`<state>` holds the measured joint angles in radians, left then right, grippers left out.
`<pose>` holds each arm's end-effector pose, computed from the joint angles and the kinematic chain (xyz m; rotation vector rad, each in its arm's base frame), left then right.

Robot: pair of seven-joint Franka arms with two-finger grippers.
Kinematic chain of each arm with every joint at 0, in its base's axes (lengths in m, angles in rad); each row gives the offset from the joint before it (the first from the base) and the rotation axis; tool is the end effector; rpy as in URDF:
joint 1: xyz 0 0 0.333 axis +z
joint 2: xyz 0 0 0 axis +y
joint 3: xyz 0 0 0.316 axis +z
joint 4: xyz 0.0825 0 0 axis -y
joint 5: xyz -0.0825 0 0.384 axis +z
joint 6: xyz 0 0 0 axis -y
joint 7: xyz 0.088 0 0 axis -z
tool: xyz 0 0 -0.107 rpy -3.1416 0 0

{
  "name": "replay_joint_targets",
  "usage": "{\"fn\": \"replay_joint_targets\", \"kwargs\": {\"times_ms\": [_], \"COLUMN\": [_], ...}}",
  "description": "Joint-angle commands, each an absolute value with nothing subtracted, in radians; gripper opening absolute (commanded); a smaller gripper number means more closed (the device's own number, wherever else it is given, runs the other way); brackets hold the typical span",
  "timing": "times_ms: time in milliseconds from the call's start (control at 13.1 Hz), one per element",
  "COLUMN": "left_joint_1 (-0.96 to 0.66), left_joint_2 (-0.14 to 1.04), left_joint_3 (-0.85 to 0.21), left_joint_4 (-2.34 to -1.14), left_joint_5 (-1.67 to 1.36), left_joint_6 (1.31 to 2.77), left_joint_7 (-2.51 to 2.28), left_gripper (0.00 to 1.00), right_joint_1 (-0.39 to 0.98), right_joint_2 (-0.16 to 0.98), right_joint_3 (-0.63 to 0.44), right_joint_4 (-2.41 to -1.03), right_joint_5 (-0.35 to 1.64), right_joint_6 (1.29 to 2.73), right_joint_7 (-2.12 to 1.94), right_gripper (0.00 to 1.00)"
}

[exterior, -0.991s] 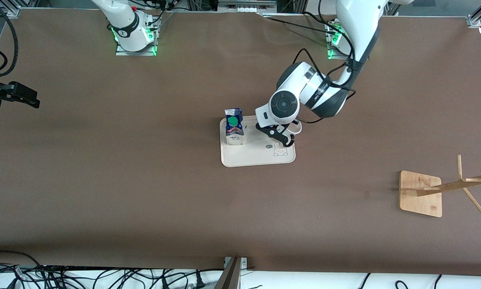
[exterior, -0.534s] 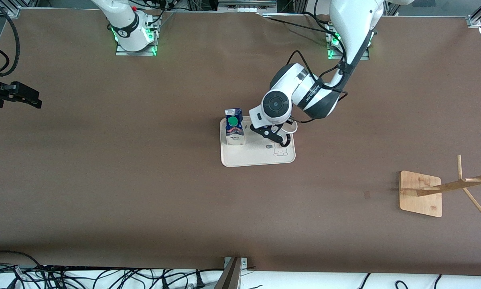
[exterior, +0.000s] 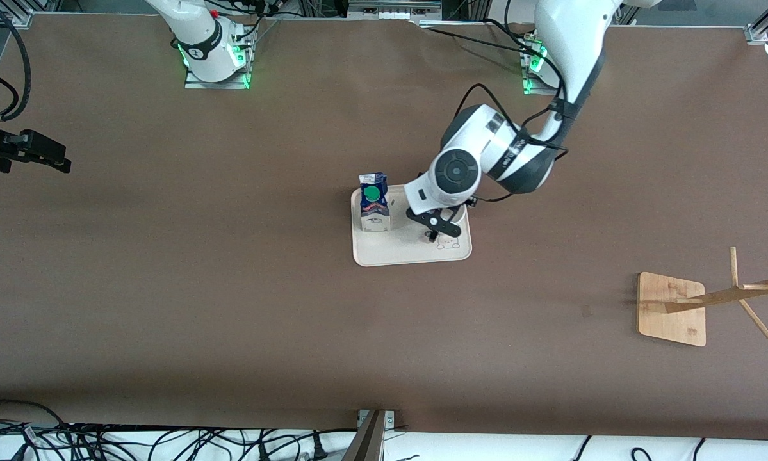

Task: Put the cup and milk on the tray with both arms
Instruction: 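Open the left gripper and withdraw it from the mug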

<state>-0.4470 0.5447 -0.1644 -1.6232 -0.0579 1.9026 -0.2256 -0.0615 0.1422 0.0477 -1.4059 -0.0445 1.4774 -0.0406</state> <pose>0.5411 -0.3700 0.2911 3.0395 -0.5333 -0.4554 0.5885 -0.0154 0.6125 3.1037 0.0372 -0.1111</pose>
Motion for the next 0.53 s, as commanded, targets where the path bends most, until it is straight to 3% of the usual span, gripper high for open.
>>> {"fn": "replay_joint_targets", "kwargs": {"times_ms": [0,229,457], "left_joint_1": [-0.341,-0.198,-0.053], "left_joint_2": [0.436,0.303,0.131], "left_joint_3": [-0.157,-0.158,-0.155], "left_joint_4": [-1.634,-1.635,-1.638], "left_joint_5": [-0.084,-0.087,-0.077], "left_joint_6": [1.887,1.867,1.741], "left_joint_7": [-0.213,-0.212,-0.207], "left_gripper": [1.00,1.00,1.00], "right_joint_1": [-0.058,-0.057,-0.057], "right_joint_2": [0.135,0.135,0.135], "right_joint_3": [0.040,0.040,0.040], "right_joint_4": [-1.413,-1.413,-1.413], "right_joint_5": [-0.032,-0.032,-0.034], "right_joint_6": [1.480,1.480,1.479], "right_joint_7": [-0.052,-0.052,-0.052], "right_gripper": [1.00,1.00,1.00]}}
